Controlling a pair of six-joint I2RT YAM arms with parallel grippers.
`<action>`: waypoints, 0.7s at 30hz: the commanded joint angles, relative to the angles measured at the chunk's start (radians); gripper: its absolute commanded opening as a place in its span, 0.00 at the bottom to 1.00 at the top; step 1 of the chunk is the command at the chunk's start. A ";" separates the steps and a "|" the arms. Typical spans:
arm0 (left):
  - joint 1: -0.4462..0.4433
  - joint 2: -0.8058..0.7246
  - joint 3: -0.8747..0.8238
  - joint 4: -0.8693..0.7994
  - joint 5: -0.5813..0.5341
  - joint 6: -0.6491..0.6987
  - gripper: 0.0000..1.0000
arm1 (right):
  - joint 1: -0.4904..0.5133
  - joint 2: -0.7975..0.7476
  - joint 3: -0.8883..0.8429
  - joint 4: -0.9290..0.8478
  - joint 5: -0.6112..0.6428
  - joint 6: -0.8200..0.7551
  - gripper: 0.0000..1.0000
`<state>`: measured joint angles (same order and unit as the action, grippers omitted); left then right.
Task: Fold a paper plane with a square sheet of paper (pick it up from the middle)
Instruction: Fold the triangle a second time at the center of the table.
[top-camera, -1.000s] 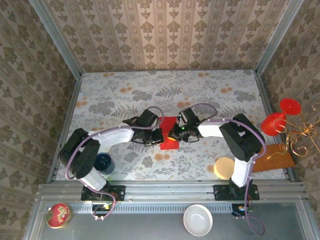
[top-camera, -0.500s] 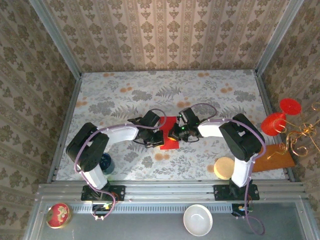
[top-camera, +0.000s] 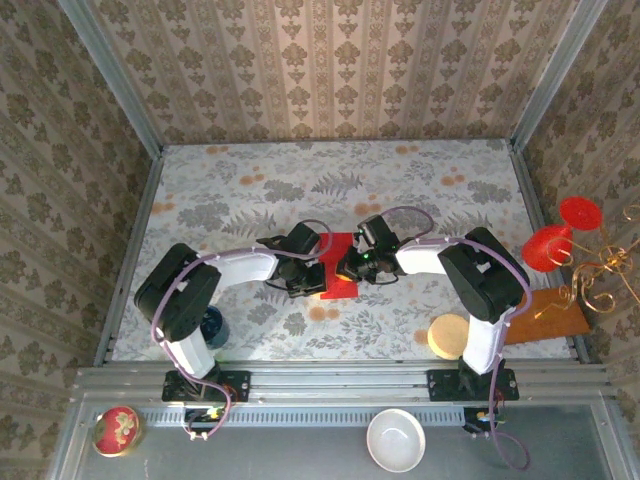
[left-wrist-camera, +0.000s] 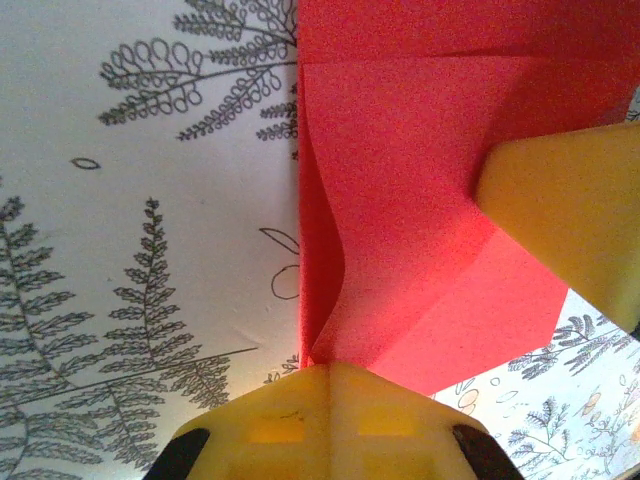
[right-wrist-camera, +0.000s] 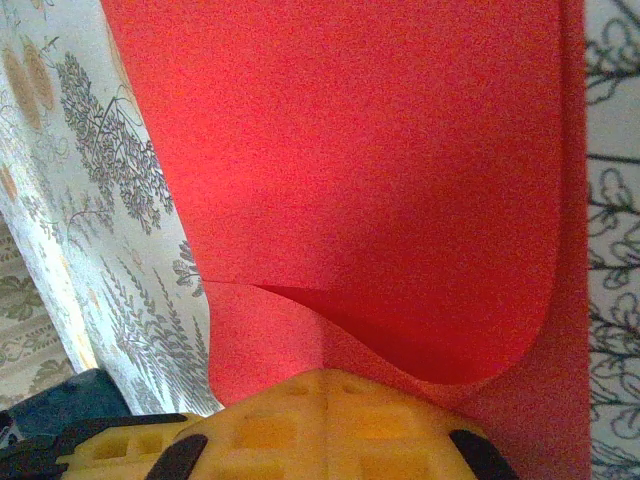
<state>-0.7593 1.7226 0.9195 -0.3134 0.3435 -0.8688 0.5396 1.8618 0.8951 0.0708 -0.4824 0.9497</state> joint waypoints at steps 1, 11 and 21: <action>-0.006 0.016 -0.016 -0.042 -0.008 -0.007 0.01 | -0.002 0.068 -0.035 -0.146 0.107 0.005 0.00; -0.007 0.010 -0.044 -0.083 -0.051 -0.023 0.00 | -0.002 -0.095 0.021 -0.110 -0.005 -0.123 0.03; -0.008 0.017 -0.044 -0.078 -0.049 -0.030 0.00 | 0.064 -0.079 -0.005 -0.070 -0.054 -0.136 0.02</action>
<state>-0.7593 1.7214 0.9112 -0.3061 0.3382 -0.8825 0.5888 1.7611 0.8986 0.0097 -0.5068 0.8349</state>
